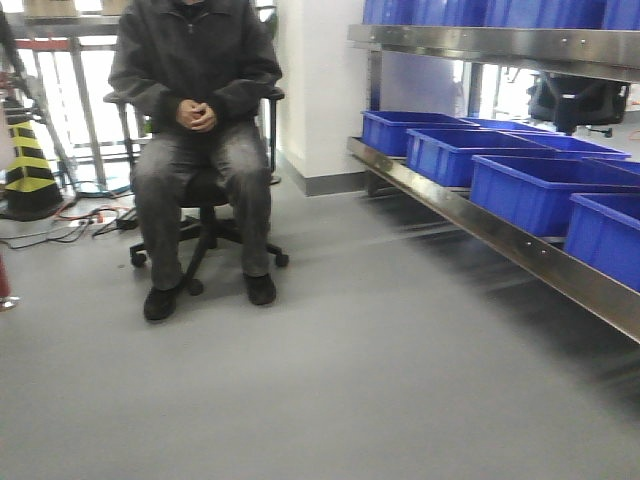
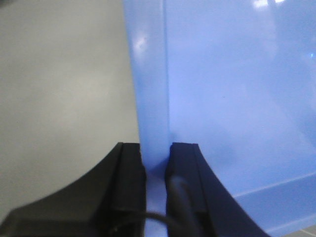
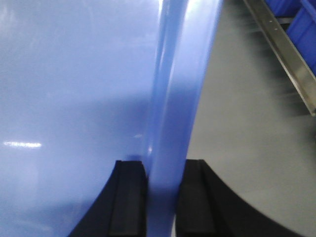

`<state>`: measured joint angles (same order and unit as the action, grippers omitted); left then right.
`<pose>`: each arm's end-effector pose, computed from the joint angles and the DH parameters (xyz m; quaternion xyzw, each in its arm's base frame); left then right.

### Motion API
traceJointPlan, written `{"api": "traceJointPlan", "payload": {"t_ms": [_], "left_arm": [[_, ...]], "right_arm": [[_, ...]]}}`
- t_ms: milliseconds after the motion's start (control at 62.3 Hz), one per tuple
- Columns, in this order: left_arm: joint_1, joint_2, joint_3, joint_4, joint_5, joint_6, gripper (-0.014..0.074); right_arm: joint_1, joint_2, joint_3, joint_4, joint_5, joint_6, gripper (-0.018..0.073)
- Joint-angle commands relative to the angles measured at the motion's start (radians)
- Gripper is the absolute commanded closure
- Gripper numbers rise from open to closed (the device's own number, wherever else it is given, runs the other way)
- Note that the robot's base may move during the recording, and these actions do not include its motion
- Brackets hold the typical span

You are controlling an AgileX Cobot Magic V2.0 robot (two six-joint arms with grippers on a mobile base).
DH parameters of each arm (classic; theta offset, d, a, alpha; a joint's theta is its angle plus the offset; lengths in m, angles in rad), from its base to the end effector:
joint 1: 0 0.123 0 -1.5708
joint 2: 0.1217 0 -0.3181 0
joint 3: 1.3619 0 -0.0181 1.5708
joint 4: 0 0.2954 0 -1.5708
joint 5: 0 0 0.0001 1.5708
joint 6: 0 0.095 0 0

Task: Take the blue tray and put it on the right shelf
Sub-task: 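Hold the tray while the base approaches the steel shelf with blue bins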

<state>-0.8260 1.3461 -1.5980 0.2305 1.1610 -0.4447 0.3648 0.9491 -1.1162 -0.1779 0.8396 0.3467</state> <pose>0.2205 -0.2098 0.4873 0.1792 0.9070 -0.1231 0.3606 0.1985 0.0624 0.4425 -0.0289 0.8773 0.0832 0.4717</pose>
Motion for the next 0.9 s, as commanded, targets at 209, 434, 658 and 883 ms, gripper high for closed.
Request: {"api": "traceJointPlan", "payload": {"t_ms": [209,434,658,883], "left_arm": [[-0.074,0.021,-0.030,-0.006,-0.078,0.037,0.0645],[-0.074,0.021,-0.030,0.008,-0.087,0.037,0.0645],[-0.074,0.021,-0.030,0.006,-0.089,0.037,0.0645],[-0.074,0.021,-0.030,-0.007,-0.097,0.037,0.0645]], "right_arm": [[0.004,-0.019,-0.034,0.031,-0.135,-0.023,0.0501],[0.004,-0.019,-0.034,0.031,-0.135,-0.023,0.0501],[0.004,-0.034,-0.034,0.031,-0.135,-0.023,0.0501],[0.004,-0.058,-0.034,0.031,-0.135,-0.023,0.0501]]}}
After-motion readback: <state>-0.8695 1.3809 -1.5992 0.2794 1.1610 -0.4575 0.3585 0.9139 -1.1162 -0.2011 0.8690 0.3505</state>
